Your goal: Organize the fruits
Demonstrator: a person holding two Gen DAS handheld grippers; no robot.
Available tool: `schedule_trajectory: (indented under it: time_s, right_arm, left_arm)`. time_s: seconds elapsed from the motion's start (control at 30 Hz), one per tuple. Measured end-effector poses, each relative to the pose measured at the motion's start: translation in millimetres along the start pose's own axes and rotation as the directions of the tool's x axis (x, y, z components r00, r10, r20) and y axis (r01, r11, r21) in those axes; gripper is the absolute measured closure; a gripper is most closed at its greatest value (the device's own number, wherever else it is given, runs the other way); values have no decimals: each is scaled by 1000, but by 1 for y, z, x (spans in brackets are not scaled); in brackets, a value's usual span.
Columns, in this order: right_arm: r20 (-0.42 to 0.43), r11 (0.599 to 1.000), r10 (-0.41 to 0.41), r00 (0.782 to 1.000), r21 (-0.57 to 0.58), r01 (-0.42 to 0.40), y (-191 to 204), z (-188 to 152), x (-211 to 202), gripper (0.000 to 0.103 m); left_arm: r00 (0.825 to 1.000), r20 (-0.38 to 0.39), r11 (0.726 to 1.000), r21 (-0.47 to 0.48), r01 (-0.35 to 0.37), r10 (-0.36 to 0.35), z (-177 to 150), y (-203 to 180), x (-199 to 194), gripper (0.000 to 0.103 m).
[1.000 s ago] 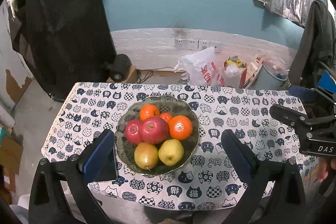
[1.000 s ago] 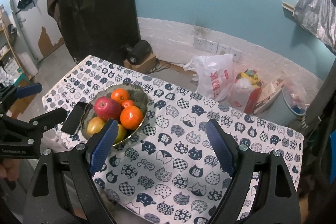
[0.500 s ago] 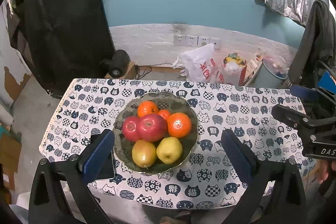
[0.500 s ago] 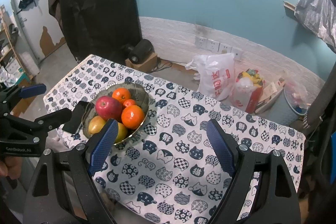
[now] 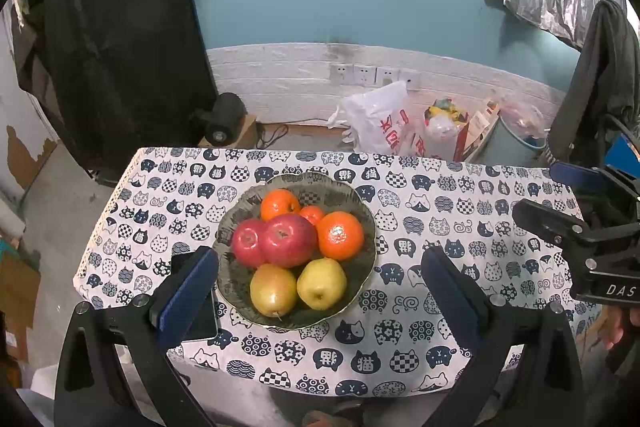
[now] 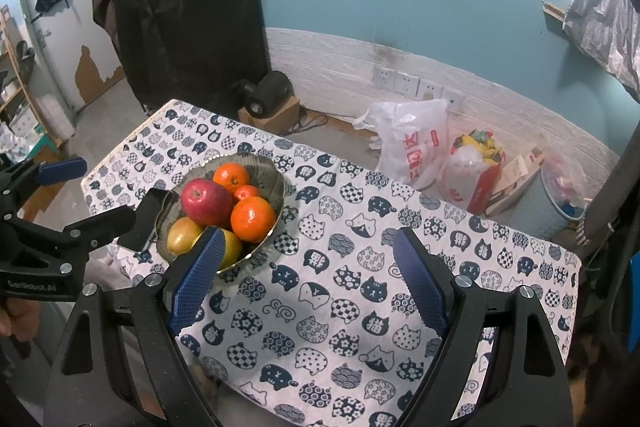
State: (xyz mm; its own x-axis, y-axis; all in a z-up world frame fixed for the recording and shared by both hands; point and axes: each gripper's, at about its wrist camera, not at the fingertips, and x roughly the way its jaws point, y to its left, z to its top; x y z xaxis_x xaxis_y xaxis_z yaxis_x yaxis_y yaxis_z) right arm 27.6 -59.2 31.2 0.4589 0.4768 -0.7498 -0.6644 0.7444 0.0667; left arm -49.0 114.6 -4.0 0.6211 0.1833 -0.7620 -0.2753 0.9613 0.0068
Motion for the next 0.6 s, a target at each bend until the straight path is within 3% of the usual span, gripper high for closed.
schedule_trajectory:
  time_s: [0.6]
  right_arm:
    - [-11, 1000, 0, 1000, -7, 0, 3, -4, 3, 18]
  left_arm:
    - [1000, 0, 1000, 9, 11, -11, 2, -1, -2, 1]
